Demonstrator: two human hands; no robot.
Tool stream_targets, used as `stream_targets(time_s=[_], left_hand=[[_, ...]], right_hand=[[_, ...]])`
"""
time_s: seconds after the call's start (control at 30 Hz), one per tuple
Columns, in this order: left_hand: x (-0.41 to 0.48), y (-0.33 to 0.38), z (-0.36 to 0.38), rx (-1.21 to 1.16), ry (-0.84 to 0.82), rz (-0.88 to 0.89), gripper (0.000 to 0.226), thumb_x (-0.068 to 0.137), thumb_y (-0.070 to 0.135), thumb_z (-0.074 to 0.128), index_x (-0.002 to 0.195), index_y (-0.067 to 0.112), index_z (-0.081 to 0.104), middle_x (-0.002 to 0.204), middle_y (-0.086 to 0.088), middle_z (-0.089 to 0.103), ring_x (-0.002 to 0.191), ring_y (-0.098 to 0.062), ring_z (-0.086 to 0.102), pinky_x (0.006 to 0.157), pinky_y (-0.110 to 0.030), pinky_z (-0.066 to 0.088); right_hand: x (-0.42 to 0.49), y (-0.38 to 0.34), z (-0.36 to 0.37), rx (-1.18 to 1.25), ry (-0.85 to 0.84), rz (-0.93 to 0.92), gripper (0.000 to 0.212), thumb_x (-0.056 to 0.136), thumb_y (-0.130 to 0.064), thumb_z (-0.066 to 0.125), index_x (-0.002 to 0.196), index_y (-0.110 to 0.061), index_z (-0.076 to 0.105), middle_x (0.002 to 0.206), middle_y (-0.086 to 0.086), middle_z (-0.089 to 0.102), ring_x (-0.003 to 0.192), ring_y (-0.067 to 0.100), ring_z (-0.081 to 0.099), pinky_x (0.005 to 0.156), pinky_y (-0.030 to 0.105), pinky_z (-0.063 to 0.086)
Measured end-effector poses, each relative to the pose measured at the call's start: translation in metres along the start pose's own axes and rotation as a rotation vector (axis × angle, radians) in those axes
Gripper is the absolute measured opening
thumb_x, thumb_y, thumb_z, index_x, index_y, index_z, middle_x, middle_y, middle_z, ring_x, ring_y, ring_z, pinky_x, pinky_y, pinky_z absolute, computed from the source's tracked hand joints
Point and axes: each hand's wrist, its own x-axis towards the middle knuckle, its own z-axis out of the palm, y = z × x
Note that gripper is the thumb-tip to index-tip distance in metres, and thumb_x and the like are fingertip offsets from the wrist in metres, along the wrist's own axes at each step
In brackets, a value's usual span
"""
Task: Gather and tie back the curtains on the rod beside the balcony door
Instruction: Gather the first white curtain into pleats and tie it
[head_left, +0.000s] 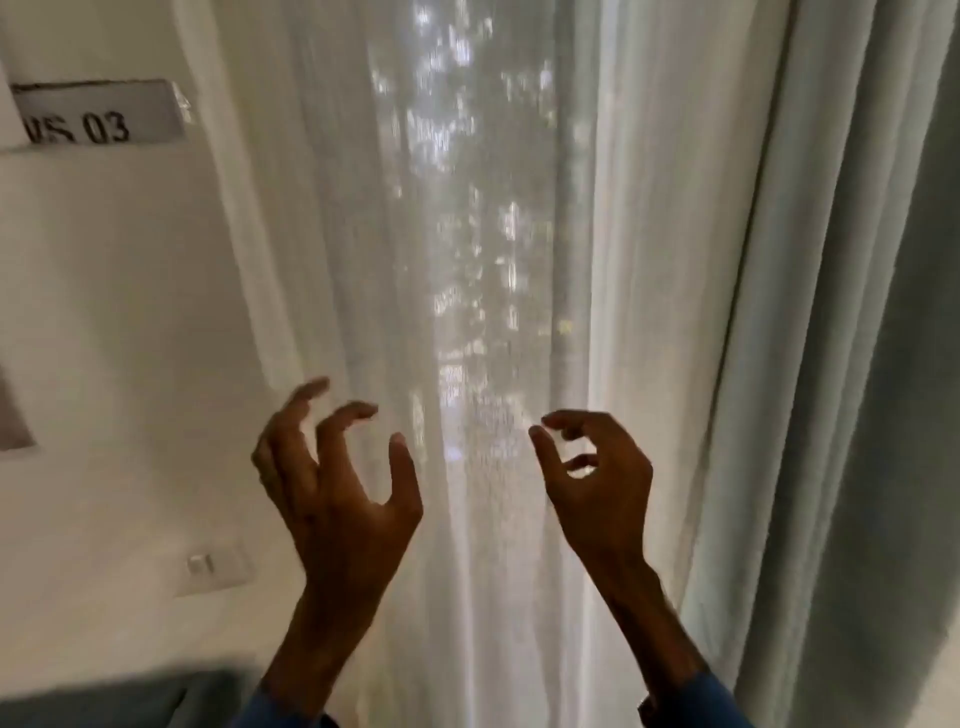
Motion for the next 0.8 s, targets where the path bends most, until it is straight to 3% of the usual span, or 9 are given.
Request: stream_targets(time_s=[0.1, 0.23, 0.4, 0.47, 0.5, 0.53, 0.6, 0.7, 0.8], left_hand=[[0.06, -0.011, 0.01, -0.06, 0.169, -0.029, 0.047, 0.079, 0.029, 0.075, 0.116, 0.003, 0.063, 0.147, -0.021, 0.041, 0.135, -0.035, 0.039, 0.103, -0.054, 0.04], [0.136, -0.015, 0.022, -0.194, 0.167, -0.062, 0.063, 0.078, 0.031, 0.076, 0.13, 0.006, 0.051, 0.157, -0.016, 0.027, 0.143, -0.029, 0.033, 0.106, -0.051, 0.041], [0.216, 0.0, 0.029, -0.283, 0.171, 0.029, 0.065, 0.081, 0.036, 0.071, 0.136, 0.012, 0.046, 0.158, -0.014, 0.027, 0.142, -0.026, 0.033, 0.105, -0.037, 0.042], [0.249, 0.011, 0.031, -0.299, 0.186, 0.062, 0.065, 0.08, 0.038, 0.071, 0.134, 0.013, 0.046, 0.158, -0.014, 0.027, 0.139, -0.027, 0.035, 0.103, -0.038, 0.046], [0.263, 0.016, 0.033, -0.302, 0.189, 0.069, 0.065, 0.08, 0.038, 0.071, 0.134, 0.013, 0.046, 0.158, -0.014, 0.026, 0.138, -0.027, 0.035, 0.102, -0.038, 0.047], [0.28, 0.02, 0.033, -0.3, 0.198, 0.081, 0.065, 0.079, 0.037, 0.072, 0.134, 0.013, 0.046, 0.158, -0.015, 0.026, 0.137, -0.028, 0.036, 0.101, -0.038, 0.047], [0.309, 0.028, 0.035, -0.281, 0.211, 0.105, 0.066, 0.079, 0.037, 0.073, 0.133, 0.013, 0.045, 0.156, -0.016, 0.027, 0.135, -0.029, 0.037, 0.098, -0.036, 0.046], [0.345, 0.035, 0.034, -0.229, 0.235, 0.101, 0.06, 0.08, 0.041, 0.07, 0.128, 0.013, 0.05, 0.155, -0.016, 0.029, 0.13, -0.03, 0.041, 0.095, -0.039, 0.049], [0.367, 0.038, 0.03, -0.13, 0.309, 0.067, 0.043, 0.084, 0.043, 0.064, 0.115, 0.014, 0.061, 0.153, -0.015, 0.034, 0.131, -0.031, 0.041, 0.095, -0.045, 0.048]], right_hand=[[0.057, -0.019, 0.011, -0.078, 0.134, -0.14, 0.025, 0.085, -0.031, 0.08, 0.105, -0.021, 0.069, 0.111, -0.007, 0.063, 0.103, 0.012, 0.06, 0.068, 0.034, 0.057], [0.134, -0.059, 0.023, -0.167, 0.312, -0.219, 0.041, 0.081, -0.041, 0.08, 0.114, -0.022, 0.065, 0.131, 0.0, 0.055, 0.124, 0.017, 0.049, 0.089, 0.046, 0.056], [0.213, -0.109, 0.031, -0.157, 0.374, -0.342, 0.044, 0.079, -0.034, 0.082, 0.117, -0.02, 0.062, 0.127, 0.001, 0.054, 0.118, 0.018, 0.054, 0.091, 0.044, 0.056], [0.236, -0.123, 0.036, -0.175, 0.359, -0.323, 0.044, 0.078, -0.031, 0.083, 0.115, -0.019, 0.062, 0.126, 0.003, 0.055, 0.116, 0.014, 0.053, 0.098, 0.033, 0.053], [0.244, -0.127, 0.039, -0.186, 0.341, -0.308, 0.044, 0.078, -0.031, 0.084, 0.115, -0.019, 0.062, 0.125, 0.003, 0.055, 0.115, 0.009, 0.051, 0.1, 0.018, 0.047], [0.253, -0.131, 0.041, -0.201, 0.328, -0.305, 0.044, 0.078, -0.03, 0.084, 0.115, -0.019, 0.062, 0.124, 0.003, 0.055, 0.112, 0.004, 0.048, 0.096, 0.004, 0.038], [0.269, -0.139, 0.045, -0.224, 0.321, -0.311, 0.042, 0.079, -0.026, 0.083, 0.115, -0.019, 0.061, 0.123, 0.001, 0.055, 0.109, 0.0, 0.045, 0.087, -0.006, 0.028], [0.294, -0.154, 0.043, -0.274, 0.382, -0.412, 0.037, 0.082, -0.019, 0.079, 0.114, -0.019, 0.062, 0.122, 0.001, 0.058, 0.111, 0.01, 0.055, 0.089, -0.001, 0.032], [0.317, -0.172, 0.034, -0.256, 0.446, -0.454, 0.032, 0.084, -0.013, 0.077, 0.113, -0.018, 0.064, 0.122, 0.004, 0.06, 0.106, 0.016, 0.061, 0.088, 0.016, 0.046]])
